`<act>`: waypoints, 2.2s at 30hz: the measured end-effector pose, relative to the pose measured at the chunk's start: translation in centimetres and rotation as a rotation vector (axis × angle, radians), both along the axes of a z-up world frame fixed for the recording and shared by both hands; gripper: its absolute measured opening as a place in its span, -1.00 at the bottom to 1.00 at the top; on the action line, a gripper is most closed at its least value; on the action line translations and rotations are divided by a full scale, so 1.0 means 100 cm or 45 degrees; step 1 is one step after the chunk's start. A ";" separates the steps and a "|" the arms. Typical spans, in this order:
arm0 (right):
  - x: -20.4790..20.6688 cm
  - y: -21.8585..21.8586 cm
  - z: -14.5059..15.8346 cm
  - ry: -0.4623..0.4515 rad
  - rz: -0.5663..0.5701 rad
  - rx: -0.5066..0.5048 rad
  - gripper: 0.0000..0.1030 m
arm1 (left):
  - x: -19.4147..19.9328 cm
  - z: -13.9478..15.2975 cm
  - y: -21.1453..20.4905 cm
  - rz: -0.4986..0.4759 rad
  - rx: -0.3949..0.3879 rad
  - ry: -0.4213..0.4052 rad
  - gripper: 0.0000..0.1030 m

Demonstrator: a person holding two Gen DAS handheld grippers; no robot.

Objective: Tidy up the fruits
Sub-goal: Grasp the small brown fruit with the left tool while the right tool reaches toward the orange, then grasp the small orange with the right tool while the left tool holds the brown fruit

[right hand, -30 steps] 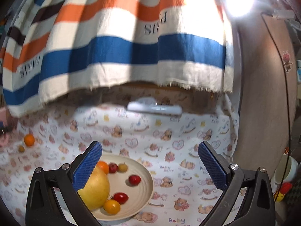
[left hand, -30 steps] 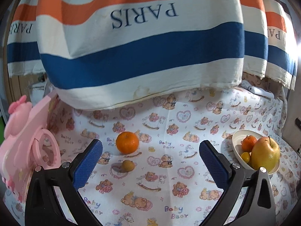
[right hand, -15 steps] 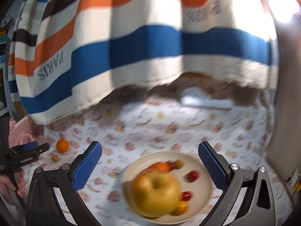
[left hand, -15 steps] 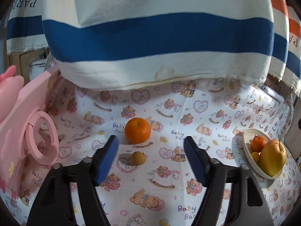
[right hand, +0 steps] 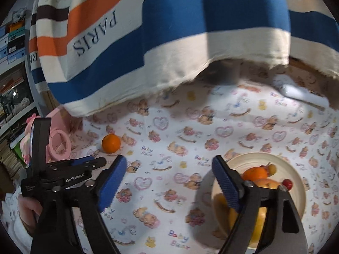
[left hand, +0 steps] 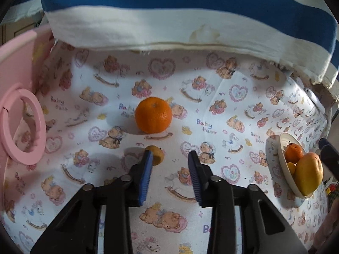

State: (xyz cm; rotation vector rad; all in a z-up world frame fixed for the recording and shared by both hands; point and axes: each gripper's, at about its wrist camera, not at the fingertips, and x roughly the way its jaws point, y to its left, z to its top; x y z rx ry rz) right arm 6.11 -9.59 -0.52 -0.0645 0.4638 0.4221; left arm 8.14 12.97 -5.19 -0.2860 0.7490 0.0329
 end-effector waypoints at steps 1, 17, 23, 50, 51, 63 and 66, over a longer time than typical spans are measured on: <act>0.001 0.003 -0.002 0.014 0.014 -0.001 0.53 | 0.001 -0.001 0.001 0.013 0.005 0.004 -0.37; 0.023 0.029 -0.009 0.067 0.045 -0.050 0.35 | 0.013 -0.013 0.008 0.063 0.033 0.044 -0.58; 0.033 0.047 -0.016 0.107 0.129 -0.040 0.25 | 0.002 -0.001 0.002 0.080 0.101 0.005 -0.59; 0.106 0.161 -0.050 0.315 0.364 -0.112 -0.10 | -0.041 0.036 0.035 0.288 0.064 -0.095 -0.59; 0.108 0.162 -0.050 0.311 0.353 -0.104 -0.07 | -0.041 0.034 0.038 0.297 0.051 -0.091 -0.59; 0.121 0.192 -0.056 0.331 0.335 -0.151 0.16 | -0.038 0.024 0.050 0.348 -0.011 -0.040 -0.59; 0.123 0.193 -0.060 0.367 0.362 -0.132 0.11 | -0.037 0.023 0.052 0.351 -0.018 -0.032 -0.59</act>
